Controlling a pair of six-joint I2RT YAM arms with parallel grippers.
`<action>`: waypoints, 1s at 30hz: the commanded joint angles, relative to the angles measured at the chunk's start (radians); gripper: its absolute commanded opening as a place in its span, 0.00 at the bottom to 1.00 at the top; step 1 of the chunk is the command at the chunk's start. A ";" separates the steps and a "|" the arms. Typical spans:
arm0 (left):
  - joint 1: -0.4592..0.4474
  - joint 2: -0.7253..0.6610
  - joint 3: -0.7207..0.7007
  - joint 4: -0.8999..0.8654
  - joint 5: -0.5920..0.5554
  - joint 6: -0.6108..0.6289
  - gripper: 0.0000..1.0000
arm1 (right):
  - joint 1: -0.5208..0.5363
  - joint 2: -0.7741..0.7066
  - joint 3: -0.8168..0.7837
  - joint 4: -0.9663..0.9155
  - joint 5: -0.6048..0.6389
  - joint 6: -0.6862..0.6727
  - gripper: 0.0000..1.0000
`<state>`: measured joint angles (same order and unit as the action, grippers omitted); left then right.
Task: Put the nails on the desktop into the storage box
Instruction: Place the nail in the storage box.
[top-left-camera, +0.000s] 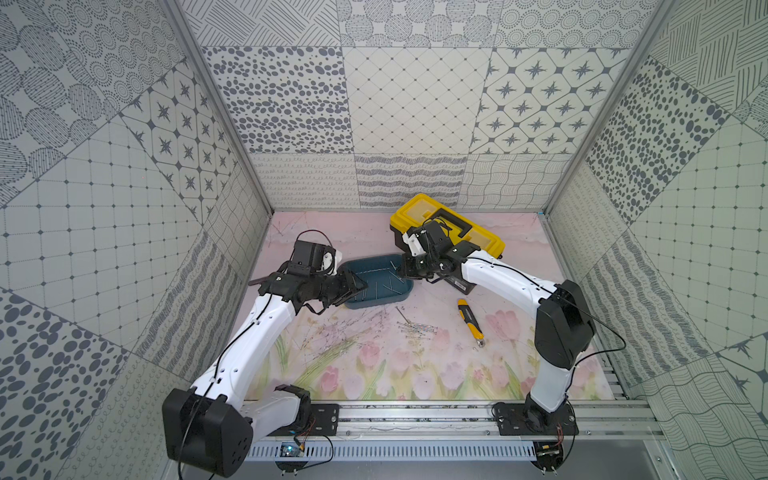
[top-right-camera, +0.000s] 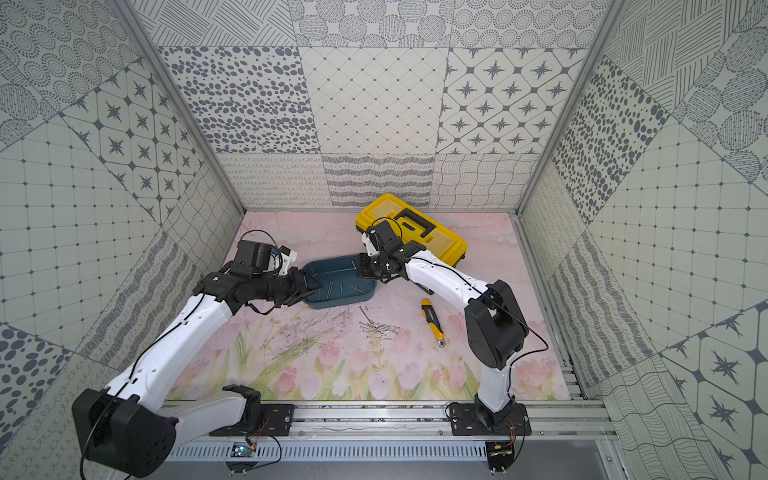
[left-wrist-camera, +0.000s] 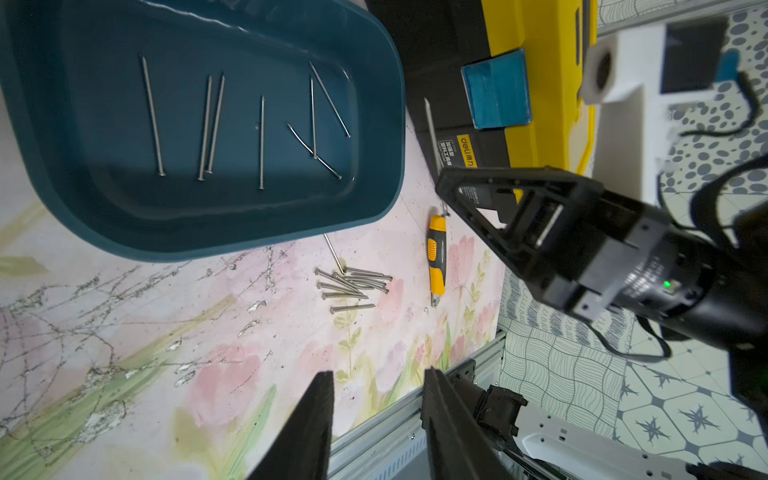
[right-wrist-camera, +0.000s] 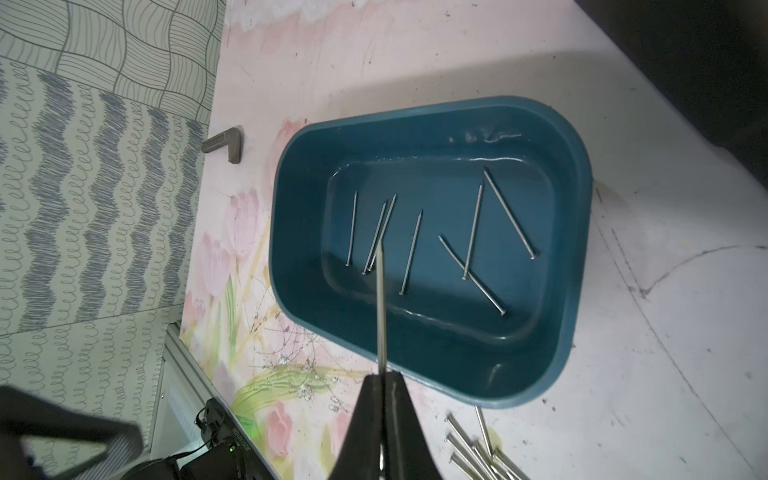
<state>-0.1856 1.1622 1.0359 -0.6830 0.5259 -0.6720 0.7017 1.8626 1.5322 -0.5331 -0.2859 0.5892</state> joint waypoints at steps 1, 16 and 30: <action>0.005 -0.078 -0.040 0.031 0.065 -0.064 0.40 | 0.016 0.054 0.057 0.025 0.029 -0.023 0.00; 0.006 -0.091 -0.057 0.033 0.085 -0.044 0.42 | 0.039 0.222 0.111 0.026 0.065 -0.034 0.00; 0.005 -0.091 -0.076 0.016 0.080 -0.035 0.43 | 0.050 0.339 0.163 0.030 0.056 -0.023 0.00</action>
<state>-0.1825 1.0786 0.9649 -0.6781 0.5819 -0.7216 0.7444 2.1754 1.6718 -0.5262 -0.2340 0.5682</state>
